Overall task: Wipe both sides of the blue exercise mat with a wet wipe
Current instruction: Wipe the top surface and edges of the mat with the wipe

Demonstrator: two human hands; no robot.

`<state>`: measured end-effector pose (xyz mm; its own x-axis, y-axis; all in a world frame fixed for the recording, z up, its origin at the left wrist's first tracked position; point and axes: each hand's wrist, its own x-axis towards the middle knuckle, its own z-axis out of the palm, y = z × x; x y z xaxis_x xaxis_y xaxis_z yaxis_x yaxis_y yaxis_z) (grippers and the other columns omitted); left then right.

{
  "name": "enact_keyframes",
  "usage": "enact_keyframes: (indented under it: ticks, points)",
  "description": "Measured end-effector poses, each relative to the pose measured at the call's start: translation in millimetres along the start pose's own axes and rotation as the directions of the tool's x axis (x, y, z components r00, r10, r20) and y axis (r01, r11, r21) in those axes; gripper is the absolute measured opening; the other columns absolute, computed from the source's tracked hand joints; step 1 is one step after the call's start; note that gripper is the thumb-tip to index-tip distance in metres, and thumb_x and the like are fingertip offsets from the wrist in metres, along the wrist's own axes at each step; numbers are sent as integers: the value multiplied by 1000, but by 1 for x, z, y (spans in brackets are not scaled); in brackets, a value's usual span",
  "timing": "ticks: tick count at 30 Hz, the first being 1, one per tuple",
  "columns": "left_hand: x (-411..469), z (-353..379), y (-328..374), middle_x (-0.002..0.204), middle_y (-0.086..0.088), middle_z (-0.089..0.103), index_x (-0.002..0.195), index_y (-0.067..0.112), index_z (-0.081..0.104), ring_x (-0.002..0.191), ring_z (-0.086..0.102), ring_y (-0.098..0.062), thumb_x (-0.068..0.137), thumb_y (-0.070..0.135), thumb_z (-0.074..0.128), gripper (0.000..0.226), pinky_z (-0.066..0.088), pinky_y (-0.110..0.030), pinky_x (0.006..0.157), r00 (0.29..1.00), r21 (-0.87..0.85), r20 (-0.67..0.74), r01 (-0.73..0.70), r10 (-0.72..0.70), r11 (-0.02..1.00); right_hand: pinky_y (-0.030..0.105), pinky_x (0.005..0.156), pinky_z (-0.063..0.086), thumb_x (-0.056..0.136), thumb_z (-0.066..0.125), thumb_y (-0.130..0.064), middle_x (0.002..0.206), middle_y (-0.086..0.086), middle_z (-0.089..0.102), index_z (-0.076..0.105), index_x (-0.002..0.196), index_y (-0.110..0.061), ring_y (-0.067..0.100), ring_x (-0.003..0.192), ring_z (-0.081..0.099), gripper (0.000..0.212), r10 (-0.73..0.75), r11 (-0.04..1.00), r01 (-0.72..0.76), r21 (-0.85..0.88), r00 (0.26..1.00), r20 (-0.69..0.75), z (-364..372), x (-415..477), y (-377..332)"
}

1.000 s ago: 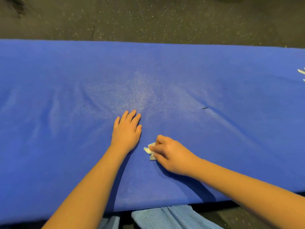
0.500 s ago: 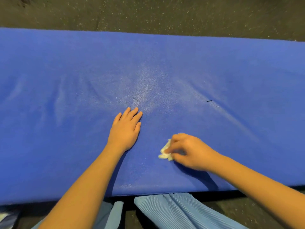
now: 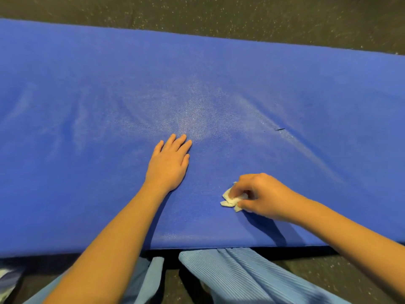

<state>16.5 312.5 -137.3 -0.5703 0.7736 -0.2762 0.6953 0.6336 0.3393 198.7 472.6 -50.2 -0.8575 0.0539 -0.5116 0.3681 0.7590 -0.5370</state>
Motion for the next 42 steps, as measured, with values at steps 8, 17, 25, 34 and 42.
enact_keyframes:
  ticks: [8,17,25,34,42]
  points:
    - [1,2,0,162,5,16,153,23,25,150,7,-19,106,30,28,48,5,-40,120,1000,23,-1,-8,8,1000,25,73,40,89,63,-15,88,-3,47,70,113,-19,12,77,46,25,-265,959,246,143,955,131,30,12,-62]
    - [2,2,-2,161,5,16,153,23,25,150,6,-18,106,30,27,48,4,-40,121,1000,24,-9,-5,5,1000,15,67,40,83,71,-12,83,-9,57,76,95,-21,1,74,56,16,-5,978,-6,209,999,51,10,-31,-3]
    - [3,-1,4,161,4,20,152,23,29,149,9,-19,105,28,31,47,5,-41,121,1000,-6,7,27,-27,1000,10,64,36,81,70,-9,77,-12,50,75,91,-17,-5,70,53,14,-5,976,-3,216,999,37,16,-39,-4]
    - [7,-4,16,161,2,18,151,20,30,150,6,-21,100,44,38,57,1,-44,120,995,-17,52,90,-89,996,9,65,39,82,66,-25,82,-15,55,75,90,-24,2,72,57,12,48,951,-8,309,991,-122,34,-68,9]
    - [2,0,23,163,1,7,154,17,19,150,-2,-20,101,49,30,63,-3,-47,120,992,43,50,111,-113,993,7,71,36,88,63,-30,87,-6,59,76,92,-14,5,81,60,21,144,974,-50,222,890,-433,42,-27,16]
